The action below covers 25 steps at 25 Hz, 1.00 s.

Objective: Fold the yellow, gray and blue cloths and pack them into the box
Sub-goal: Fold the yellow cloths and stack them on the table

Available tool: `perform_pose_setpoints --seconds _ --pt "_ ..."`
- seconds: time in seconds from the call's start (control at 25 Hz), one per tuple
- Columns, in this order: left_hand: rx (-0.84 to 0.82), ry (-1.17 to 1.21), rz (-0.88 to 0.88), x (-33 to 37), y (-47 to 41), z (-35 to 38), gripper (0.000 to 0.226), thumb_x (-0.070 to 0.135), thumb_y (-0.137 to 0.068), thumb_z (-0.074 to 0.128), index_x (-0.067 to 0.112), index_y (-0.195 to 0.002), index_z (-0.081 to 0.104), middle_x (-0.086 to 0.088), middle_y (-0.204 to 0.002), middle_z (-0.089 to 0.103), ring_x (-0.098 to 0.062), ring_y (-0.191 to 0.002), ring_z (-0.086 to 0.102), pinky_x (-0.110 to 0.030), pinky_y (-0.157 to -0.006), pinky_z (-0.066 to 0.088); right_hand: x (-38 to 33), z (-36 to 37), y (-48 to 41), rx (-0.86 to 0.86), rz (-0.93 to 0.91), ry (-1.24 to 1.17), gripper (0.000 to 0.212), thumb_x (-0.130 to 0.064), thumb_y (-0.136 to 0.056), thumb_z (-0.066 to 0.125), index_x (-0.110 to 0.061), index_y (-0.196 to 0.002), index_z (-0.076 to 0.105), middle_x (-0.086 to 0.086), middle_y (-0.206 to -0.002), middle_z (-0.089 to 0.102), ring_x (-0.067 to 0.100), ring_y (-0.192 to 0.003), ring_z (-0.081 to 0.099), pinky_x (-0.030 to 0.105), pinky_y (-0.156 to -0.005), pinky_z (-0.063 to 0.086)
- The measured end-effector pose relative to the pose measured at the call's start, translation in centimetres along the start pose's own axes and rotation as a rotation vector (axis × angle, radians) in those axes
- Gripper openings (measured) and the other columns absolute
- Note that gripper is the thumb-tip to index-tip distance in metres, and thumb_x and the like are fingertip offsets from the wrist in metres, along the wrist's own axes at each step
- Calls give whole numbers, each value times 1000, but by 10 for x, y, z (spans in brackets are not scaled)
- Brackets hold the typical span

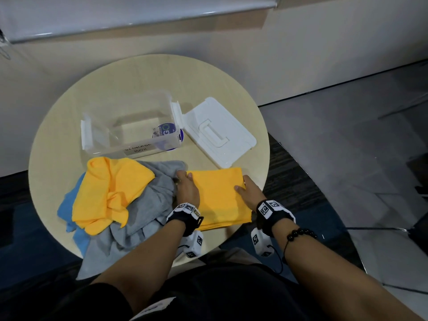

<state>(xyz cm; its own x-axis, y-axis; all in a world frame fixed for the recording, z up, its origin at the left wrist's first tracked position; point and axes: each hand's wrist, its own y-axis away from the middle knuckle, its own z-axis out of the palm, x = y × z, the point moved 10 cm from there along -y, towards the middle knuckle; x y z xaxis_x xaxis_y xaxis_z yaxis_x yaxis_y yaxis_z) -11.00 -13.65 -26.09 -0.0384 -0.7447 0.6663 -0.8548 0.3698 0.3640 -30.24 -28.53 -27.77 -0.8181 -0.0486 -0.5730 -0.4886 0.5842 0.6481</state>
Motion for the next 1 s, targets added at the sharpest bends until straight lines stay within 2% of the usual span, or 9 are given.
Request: perform_pose_setpoints --seconds 0.24,0.36,0.48,0.56,0.64,0.72,0.76,0.88,1.0 --pt "42 -1 -34 -8 -2 0 22 32 -109 25 14 -120 33 -12 -88 57 -26 -70 50 -37 -64 40 -5 -6 -1 139 -29 79 32 -32 -108 40 -10 -131 37 14 -101 61 35 -96 63 39 -77 46" --pt "41 -68 -25 -11 -4 3 27 32 -109 27 10 -122 33 -20 -94 63 -33 -78 60 -46 -71 52 4 2 -1 165 6 98 34 -38 -108 35 -9 -126 36 16 -102 64 36 -93 63 43 -79 50" --pt "51 -228 5 -11 -5 4 28 30 -109 31 6 -120 36 -24 -100 62 -35 -86 62 -49 -75 52 11 7 0 189 37 182 34 -40 -108 33 -11 -124 34 10 -95 62 35 -91 64 40 -74 47" --pt "21 -131 -13 -8 -1 3 26 27 -108 37 7 -123 38 -22 -114 58 -35 -93 60 -47 -79 51 11 6 3 197 39 184 32 -40 -107 36 -12 -124 34 5 -92 58 35 -90 64 40 -72 45" --pt "38 -151 54 -1 2 -5 37 20 -104 47 7 -138 38 -21 -133 48 -38 -113 53 -50 -92 48 4 -5 10 303 -10 217 33 -30 -105 45 -12 -131 36 9 -109 57 34 -97 62 42 -78 47" --pt "45 -388 282 16 9 -8 54 15 -101 51 4 -149 31 -21 -149 35 -37 -135 39 -49 -111 35 -17 -18 19 485 -155 348 46 -12 -97 53 -8 -141 39 13 -127 51 32 -111 55 43 -96 43" --pt "-18 -483 414 24 17 0 58 17 -101 51 5 -153 28 -19 -157 28 -34 -144 30 -47 -118 27 -29 -19 24 529 -243 397 52 -6 -93 54 -6 -144 40 15 -132 50 31 -118 51 43 -104 39" --pt "-351 -686 650 19 47 42 69 37 -105 46 9 -159 14 -12 -168 -1 -27 -155 1 -41 -125 4 -52 12 21 362 -389 542 59 -13 -99 47 -4 -154 28 20 -156 33 34 -146 29 46 -124 15" --pt "-479 -848 621 -8 55 60 91 56 -100 42 9 -159 -10 -9 -165 -20 -25 -154 -15 -38 -125 -7 -41 50 11 156 -346 665 66 -35 -109 29 -7 -161 -1 18 -168 -4 29 -157 -6 49 -126 -5"
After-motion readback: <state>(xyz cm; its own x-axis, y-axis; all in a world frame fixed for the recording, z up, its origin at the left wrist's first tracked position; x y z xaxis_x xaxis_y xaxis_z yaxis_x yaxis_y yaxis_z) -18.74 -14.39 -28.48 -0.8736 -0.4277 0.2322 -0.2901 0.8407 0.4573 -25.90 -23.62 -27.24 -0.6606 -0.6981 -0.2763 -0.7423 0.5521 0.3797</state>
